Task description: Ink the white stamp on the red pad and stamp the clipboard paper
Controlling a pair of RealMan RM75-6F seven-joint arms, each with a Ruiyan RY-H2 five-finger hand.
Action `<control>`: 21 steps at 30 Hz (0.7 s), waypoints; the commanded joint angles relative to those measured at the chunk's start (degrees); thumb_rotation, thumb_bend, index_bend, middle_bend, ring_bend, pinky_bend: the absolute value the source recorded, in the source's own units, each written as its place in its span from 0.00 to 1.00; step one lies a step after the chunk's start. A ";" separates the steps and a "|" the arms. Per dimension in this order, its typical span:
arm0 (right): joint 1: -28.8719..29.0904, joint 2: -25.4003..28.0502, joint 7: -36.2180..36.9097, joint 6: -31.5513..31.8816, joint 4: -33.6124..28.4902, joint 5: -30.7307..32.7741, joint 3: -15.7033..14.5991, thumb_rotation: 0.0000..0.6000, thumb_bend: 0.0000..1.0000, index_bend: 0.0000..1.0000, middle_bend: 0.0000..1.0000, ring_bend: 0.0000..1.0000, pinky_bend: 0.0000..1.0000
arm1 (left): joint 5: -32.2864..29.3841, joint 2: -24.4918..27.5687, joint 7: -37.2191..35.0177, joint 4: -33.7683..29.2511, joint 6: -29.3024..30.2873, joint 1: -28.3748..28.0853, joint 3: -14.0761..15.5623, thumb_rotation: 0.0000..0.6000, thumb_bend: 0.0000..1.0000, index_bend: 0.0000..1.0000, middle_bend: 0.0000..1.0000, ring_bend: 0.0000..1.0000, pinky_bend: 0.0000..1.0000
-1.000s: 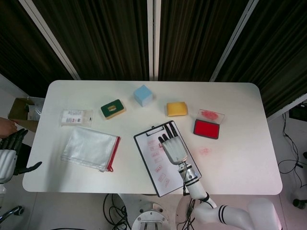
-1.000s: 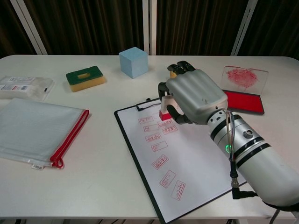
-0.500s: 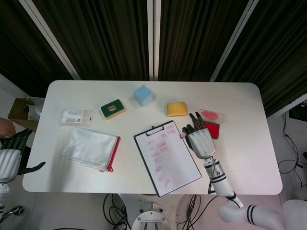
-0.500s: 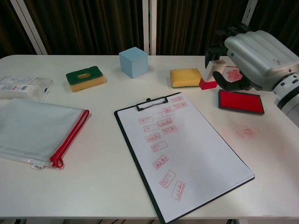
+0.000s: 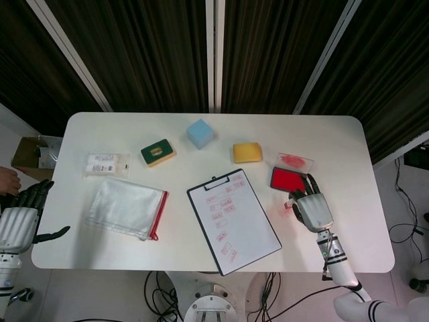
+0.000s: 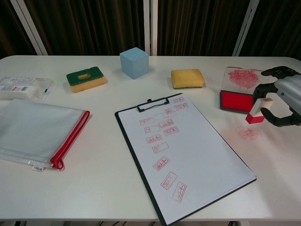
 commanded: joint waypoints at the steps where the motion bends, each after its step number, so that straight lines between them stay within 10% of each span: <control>1: -0.85 -1.48 1.04 -0.31 2.58 -0.74 -1.00 1.00 0.43 0.59 0.49 0.09 0.00 | 0.06 -0.02 0.06 0.02 0.12 -0.02 -0.03 0.71 0.06 0.04 0.06 0.10 0.18; 21: -1.52 -5.06 2.18 -0.05 9.30 -3.36 -1.56 1.00 0.42 0.45 0.38 0.03 0.00 | -0.07 -0.20 -0.59 0.74 0.36 0.07 0.02 0.71 0.06 0.04 0.06 0.10 0.18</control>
